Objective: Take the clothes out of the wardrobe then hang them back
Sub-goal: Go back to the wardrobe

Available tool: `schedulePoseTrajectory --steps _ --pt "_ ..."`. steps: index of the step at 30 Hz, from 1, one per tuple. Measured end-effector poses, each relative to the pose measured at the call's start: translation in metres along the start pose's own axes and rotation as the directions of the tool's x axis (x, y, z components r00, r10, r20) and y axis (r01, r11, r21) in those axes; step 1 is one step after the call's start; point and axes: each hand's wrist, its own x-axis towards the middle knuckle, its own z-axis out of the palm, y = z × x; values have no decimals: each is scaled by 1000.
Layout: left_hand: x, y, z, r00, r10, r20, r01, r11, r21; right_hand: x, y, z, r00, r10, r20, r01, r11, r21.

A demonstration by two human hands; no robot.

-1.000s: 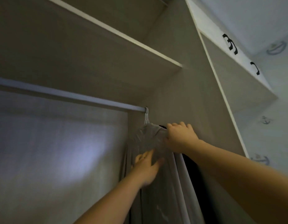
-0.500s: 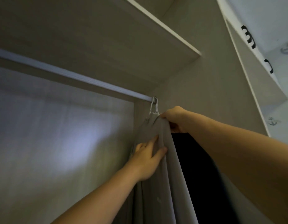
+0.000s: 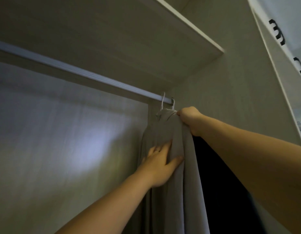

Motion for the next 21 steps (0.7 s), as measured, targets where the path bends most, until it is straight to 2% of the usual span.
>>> schedulePoseTrajectory --steps 6,8,10,14,21 --pt "7 -2 11 987 94 -127 -88 995 56 -1 6 -29 993 -103 -57 106 993 59" --pt "9 2 16 971 120 -206 -112 992 50 -7 11 -46 981 -178 -76 176 984 -31" --pt "12 8 22 951 118 -286 -115 993 25 -17 18 -67 961 -265 -78 242 945 -220" --pt "14 33 29 868 59 -493 -68 998 0 -45 24 -120 883 -461 -93 319 732 -602" --pt "12 118 43 812 -28 -582 -49 992 -115 -114 20 -235 761 -648 -39 321 428 -845"
